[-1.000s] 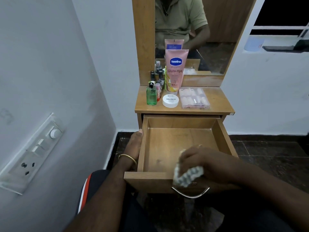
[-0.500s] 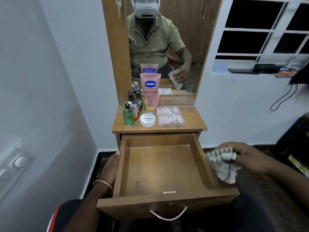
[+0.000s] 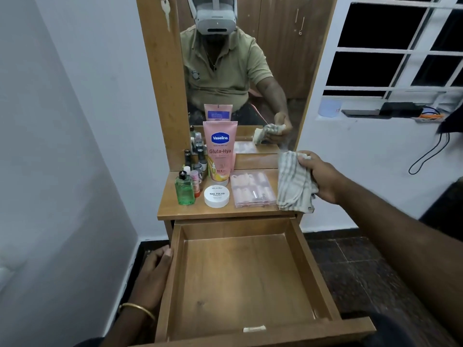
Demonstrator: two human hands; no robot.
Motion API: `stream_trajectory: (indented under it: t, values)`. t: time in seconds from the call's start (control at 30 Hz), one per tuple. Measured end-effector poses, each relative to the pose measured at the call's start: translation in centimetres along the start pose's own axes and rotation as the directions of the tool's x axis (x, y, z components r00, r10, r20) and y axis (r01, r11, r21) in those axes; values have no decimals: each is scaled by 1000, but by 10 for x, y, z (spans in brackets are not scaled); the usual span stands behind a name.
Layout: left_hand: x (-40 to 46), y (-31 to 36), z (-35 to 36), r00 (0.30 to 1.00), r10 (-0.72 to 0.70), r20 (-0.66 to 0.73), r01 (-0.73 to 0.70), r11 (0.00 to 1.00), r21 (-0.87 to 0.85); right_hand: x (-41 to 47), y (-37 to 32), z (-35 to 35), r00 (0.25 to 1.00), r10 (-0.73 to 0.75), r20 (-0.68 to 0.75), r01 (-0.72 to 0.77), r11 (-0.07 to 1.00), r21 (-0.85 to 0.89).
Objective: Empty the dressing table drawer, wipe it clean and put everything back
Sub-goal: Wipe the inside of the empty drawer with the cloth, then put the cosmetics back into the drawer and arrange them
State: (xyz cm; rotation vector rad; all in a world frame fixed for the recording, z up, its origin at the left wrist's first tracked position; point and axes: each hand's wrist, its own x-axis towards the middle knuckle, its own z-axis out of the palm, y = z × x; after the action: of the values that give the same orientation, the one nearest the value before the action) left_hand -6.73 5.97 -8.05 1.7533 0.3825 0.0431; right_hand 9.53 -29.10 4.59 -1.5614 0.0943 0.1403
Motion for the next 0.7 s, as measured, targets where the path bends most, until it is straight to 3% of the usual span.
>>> stream_trajectory:
  t: [0.13, 0.2, 0.33, 0.4, 0.5, 0.57, 0.63, 0.7]
  values:
    - [1, 1, 0, 1000, -14, -12, 14, 1000, 14, 42, 7, 0, 999, 21, -25, -23, 996, -82]
    - [4, 2, 0, 999, -36, -7, 36, 999, 20, 56, 15, 1, 999, -23, -42, 11, 964, -267]
    - [13, -6, -1, 999, -40, -5, 40, 999, 12, 70, 30, -1, 949, -315, -15, 211, 670, -711]
    - [18, -12, -2, 999, -54, -4, 54, 999, 8, 76, 36, -3, 905, -423, 44, 280, 516, -809]
    - [24, -22, -7, 997, -65, -35, 67, 996, 56, 75, 27, -1, 828, -548, 115, 377, 393, -839]
    - [28, -30, -10, 996, -68, -52, 72, 995, 72, 66, 10, 9, 841, -474, 259, 469, 400, -788]
    - [29, -31, -11, 996, -66, -66, 70, 995, 64, 57, -5, 26, 884, -182, 431, 465, 437, -770]
    - [24, -25, -8, 996, -59, -70, 61, 998, 33, 56, -10, 44, 868, 43, 495, 450, 351, -821]
